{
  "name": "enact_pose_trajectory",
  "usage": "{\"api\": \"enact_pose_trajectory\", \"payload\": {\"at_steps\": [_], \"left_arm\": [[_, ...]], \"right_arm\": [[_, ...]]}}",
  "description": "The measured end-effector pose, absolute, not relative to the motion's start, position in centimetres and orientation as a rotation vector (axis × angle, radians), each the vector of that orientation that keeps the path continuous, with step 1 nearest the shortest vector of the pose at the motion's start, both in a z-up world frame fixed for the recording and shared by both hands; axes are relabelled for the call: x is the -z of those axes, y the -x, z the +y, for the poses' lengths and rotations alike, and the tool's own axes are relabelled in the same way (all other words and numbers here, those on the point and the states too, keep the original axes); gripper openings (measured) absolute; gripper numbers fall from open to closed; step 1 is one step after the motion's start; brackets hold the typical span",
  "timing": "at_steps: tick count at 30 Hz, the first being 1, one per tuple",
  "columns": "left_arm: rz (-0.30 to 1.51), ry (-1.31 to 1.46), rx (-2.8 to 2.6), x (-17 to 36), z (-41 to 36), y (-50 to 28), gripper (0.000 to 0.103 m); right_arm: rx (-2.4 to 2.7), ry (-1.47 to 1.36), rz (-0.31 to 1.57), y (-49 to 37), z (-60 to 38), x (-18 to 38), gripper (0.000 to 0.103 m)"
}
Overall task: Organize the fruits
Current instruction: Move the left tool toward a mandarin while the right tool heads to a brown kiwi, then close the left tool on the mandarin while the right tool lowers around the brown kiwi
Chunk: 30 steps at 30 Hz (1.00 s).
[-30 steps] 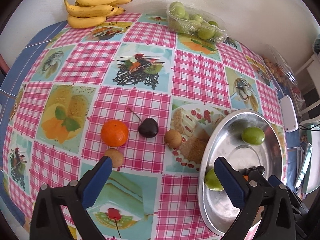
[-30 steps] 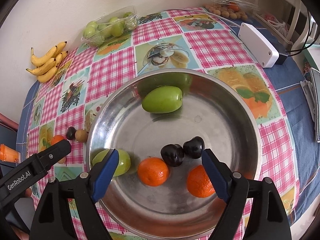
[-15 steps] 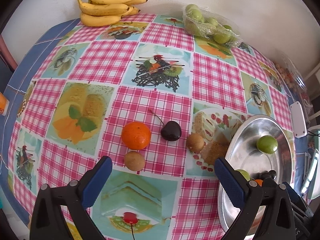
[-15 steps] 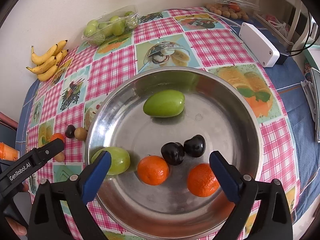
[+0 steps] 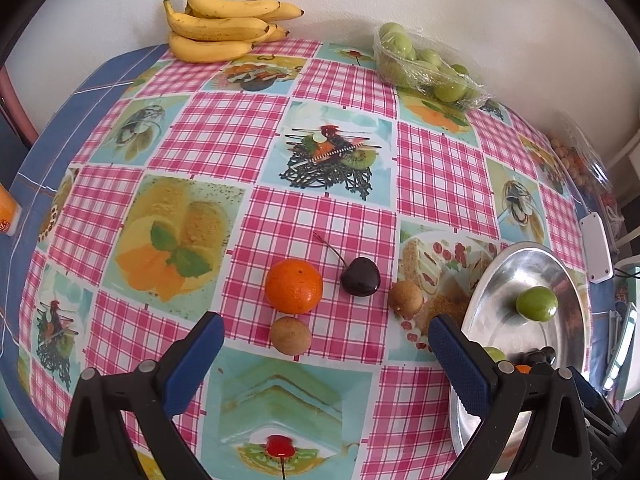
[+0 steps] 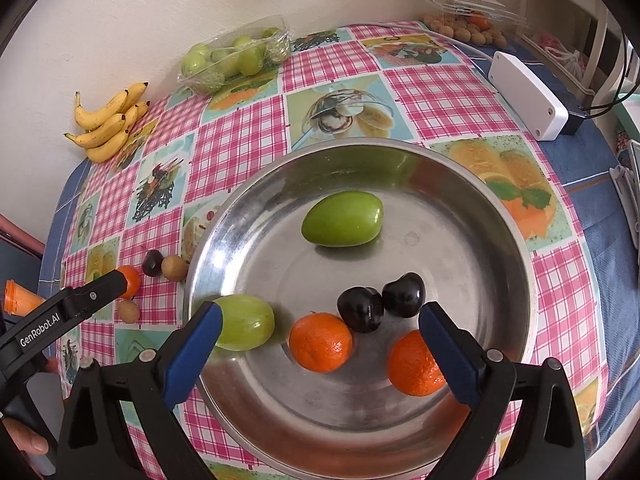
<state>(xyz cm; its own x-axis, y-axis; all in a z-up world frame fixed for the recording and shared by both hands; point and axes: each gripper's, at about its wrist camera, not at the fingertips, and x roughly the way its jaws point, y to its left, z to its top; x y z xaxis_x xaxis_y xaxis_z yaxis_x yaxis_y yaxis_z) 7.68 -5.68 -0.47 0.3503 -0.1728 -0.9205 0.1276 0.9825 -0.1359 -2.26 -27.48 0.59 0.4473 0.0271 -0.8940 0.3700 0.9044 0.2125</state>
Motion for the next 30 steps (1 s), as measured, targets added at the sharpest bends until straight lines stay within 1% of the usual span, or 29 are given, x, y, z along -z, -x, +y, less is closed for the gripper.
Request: {"api": "enact_pose_trajectory", "payload": {"at_steps": [9,14,21,30], "left_arm": [[1.206,0.095,0.201,0.4,-4.1,-8.3,0.103],[1.205,0.155,0.189,0.3,-2.0,-9.2,0.103],[1.201,0.137,0.133,0.0,0.7,-10.1,0.103],[1.213,0.231,0.119,0.0,3.8,-10.9,0.103]], "right_arm": [[0.189,-0.394,1.101,1.9,-26.5,-0.5,0.099],[0.164,-0.405,1.101,1.7,-25.9,-0.5,0.099],[0.139,-0.391,1.073,1.0,-24.2,-1.5,0.099],[0.105,-0.366,1.085,-0.3,-21.2,-1.8,0.099]]}}
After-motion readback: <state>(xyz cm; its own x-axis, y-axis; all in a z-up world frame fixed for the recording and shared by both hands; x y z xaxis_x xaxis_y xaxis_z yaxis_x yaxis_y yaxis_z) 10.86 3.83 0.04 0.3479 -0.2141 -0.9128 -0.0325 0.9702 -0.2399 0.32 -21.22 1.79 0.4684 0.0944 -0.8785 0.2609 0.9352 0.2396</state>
